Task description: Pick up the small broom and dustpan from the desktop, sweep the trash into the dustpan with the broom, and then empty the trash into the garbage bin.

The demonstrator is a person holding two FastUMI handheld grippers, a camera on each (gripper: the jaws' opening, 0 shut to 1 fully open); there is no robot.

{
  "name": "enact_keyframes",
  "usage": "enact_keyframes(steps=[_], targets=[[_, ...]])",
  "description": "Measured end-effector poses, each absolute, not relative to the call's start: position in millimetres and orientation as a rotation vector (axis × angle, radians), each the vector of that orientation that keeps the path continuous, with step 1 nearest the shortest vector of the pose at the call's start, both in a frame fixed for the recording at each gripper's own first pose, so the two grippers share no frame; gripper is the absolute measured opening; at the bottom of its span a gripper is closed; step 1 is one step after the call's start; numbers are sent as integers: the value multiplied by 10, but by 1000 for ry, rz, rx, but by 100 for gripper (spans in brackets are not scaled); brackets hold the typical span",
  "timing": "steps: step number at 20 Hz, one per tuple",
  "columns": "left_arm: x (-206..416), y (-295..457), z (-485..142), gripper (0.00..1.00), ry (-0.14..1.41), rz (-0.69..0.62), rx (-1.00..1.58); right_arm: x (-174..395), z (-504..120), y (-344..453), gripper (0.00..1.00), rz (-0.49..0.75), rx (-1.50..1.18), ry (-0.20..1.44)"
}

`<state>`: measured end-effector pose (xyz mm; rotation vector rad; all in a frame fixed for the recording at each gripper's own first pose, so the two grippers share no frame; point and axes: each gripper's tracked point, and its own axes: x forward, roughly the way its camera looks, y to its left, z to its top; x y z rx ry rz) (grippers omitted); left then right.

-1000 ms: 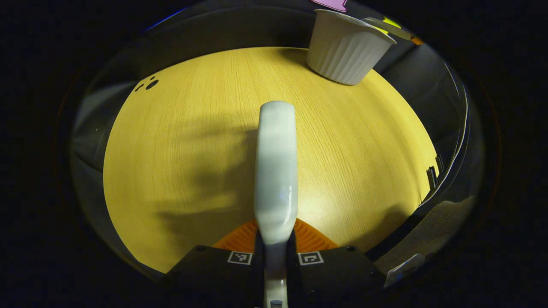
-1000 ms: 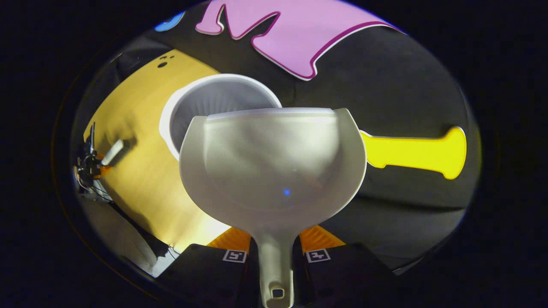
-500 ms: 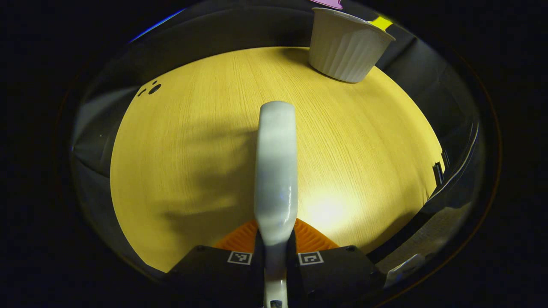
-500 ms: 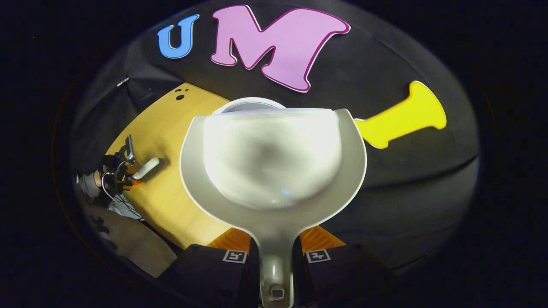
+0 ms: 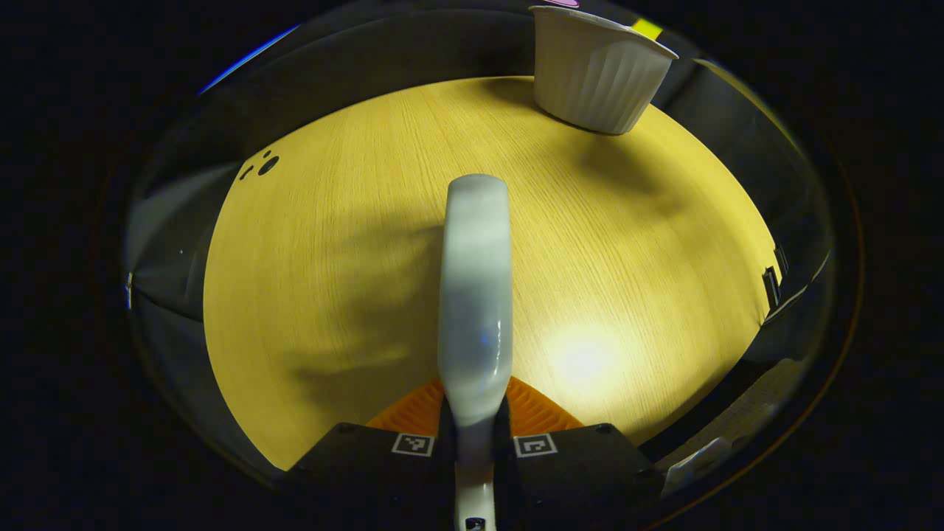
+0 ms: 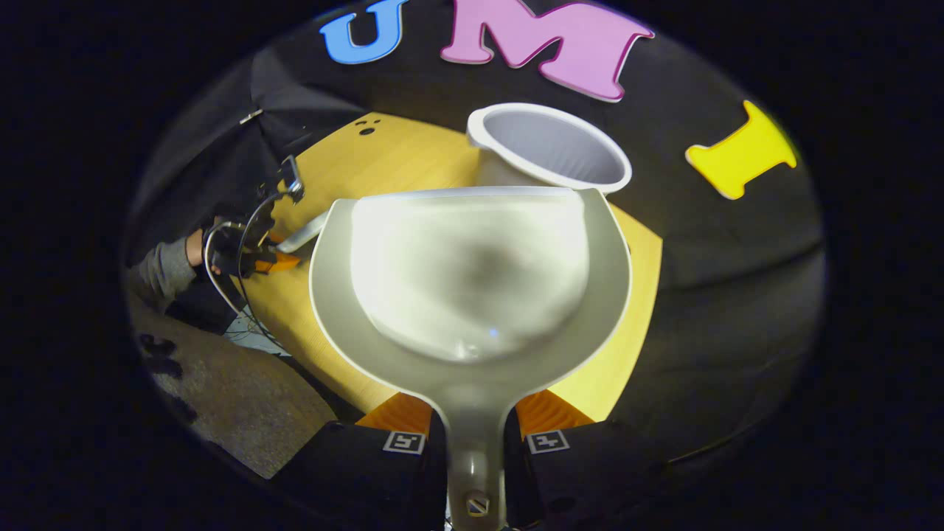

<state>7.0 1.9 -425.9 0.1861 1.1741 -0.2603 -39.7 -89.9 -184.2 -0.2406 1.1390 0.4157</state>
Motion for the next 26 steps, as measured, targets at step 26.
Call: enact_keyframes(steps=[26], targets=[[78,53,-4326,26,1184,-238,239,-814,-3783,48,35,300,-100,1276]])
